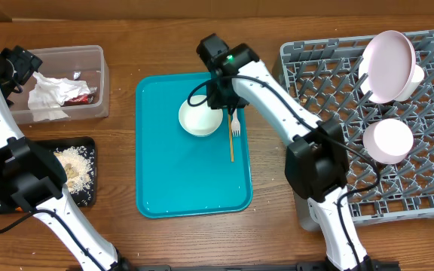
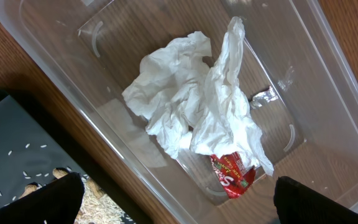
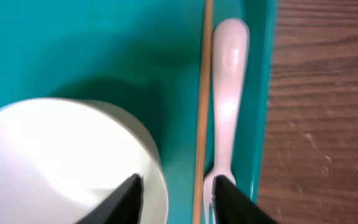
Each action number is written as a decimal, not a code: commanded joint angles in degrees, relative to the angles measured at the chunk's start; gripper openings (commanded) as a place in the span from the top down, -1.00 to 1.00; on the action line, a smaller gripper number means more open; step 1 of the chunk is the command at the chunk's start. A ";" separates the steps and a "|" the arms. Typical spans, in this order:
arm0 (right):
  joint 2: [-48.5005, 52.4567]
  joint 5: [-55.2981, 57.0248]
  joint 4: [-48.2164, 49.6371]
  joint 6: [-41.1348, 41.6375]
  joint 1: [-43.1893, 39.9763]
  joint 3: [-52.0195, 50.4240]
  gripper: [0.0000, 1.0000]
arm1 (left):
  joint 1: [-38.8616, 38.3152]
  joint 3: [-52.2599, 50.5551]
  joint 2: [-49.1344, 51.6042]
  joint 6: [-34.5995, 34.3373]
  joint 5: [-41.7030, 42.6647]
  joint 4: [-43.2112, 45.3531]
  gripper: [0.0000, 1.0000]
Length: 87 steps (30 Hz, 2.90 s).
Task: Sort waste into correct bins and load items into the dishwasher rack
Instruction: 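Reach the right gripper to the white bowl and grip its rim, then carry the white bowl to the rack's right side and set it down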
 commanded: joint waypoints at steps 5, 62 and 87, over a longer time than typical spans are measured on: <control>-6.16 -7.58 -0.02 -6.21 1.20 2.80 0.10 | -0.35 -0.15 -0.72 -0.33 -0.76 0.04 -0.99; -24.22 -7.91 -12.02 -10.27 -17.57 13.94 0.92 | -0.37 -0.15 -0.72 -0.33 -0.76 0.04 -1.00; -31.17 -90.79 1.86 -51.84 -85.59 -32.65 0.92 | -0.33 -0.15 -0.72 -0.33 -0.76 0.04 -1.00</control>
